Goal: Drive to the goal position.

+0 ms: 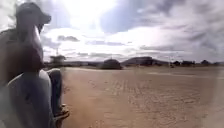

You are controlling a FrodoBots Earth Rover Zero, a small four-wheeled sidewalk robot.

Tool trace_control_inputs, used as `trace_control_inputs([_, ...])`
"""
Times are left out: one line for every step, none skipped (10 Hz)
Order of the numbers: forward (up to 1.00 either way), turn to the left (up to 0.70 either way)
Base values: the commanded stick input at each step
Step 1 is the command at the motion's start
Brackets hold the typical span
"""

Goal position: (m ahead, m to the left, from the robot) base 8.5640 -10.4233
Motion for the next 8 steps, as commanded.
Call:
trace_control_inputs([0.70, -0.35])
trace_control_inputs([0.70, -0.35])
trace_control_inputs([0.70, -0.35])
trace_control_inputs([0.70, -0.35])
trace_control_inputs([0.70, -0.35])
trace_control_inputs([0.70, -0.35])
trace_control_inputs([0.70, -0.35])
trace_control_inputs([0.70, -0.35])
